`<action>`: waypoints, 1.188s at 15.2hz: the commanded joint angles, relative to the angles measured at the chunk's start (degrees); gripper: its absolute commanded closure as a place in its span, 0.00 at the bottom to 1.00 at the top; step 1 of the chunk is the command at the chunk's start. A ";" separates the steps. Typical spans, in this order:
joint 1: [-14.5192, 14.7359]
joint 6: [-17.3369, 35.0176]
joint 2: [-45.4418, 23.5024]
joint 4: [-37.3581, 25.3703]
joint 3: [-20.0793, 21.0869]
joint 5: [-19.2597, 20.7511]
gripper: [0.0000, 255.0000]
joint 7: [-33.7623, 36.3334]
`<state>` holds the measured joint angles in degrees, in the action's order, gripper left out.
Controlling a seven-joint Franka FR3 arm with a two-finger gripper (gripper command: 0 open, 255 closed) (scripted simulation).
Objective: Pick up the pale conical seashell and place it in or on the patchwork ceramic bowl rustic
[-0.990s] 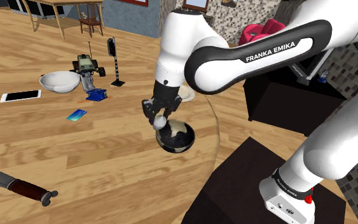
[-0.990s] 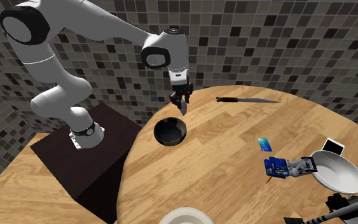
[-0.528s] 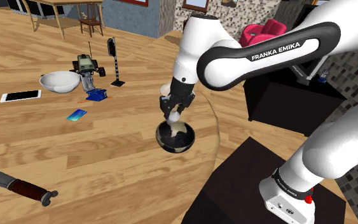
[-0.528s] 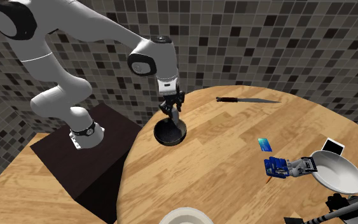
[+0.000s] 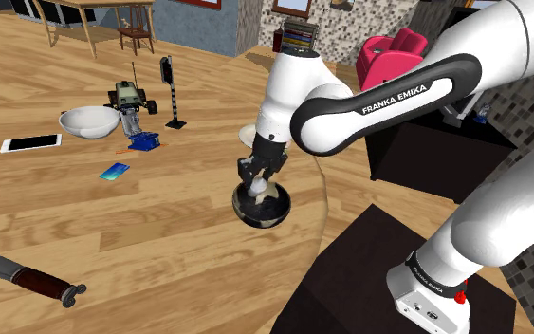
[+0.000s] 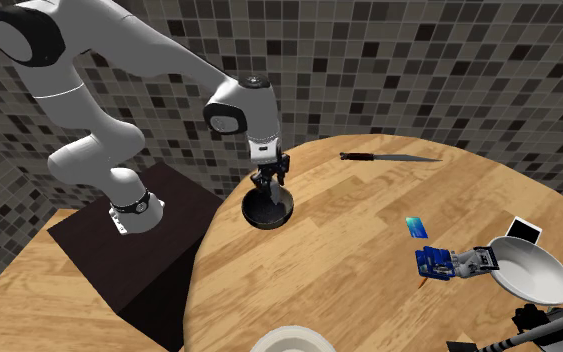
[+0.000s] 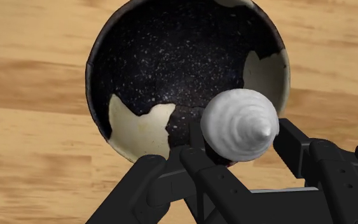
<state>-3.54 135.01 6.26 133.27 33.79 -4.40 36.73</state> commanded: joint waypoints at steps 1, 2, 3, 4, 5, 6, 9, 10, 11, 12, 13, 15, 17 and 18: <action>-0.02 1.64 -0.95 0.78 0.27 0.66 1.00 0.61; -0.07 2.45 -1.49 1.12 0.36 1.05 1.00 0.90; -0.11 3.26 -2.05 1.45 0.45 1.47 1.00 1.21; -0.13 3.68 -2.35 1.62 0.49 1.70 1.00 1.38; -0.12 3.68 -2.35 1.63 0.49 1.69 1.00 1.38; -0.12 3.68 -2.35 1.62 0.48 1.70 1.00 1.38; -0.12 3.68 -2.35 1.62 0.48 1.70 1.00 1.38; -0.12 3.68 -2.35 1.62 0.48 1.70 1.00 1.38; -0.12 3.68 -2.35 1.62 0.48 1.70 1.00 1.38; -0.12 3.68 -2.35 1.62 0.48 1.70 0.00 1.38; -0.12 3.68 -2.35 1.62 0.48 1.70 0.00 1.38; -0.12 3.68 -2.35 1.62 0.48 1.70 0.00 1.38; -0.12 3.68 -2.35 1.62 0.48 1.70 0.00 1.38; -0.02 1.70 -0.65 1.10 0.27 0.41 0.00 0.44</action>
<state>-3.60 137.90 4.58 134.66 34.21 -3.19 37.79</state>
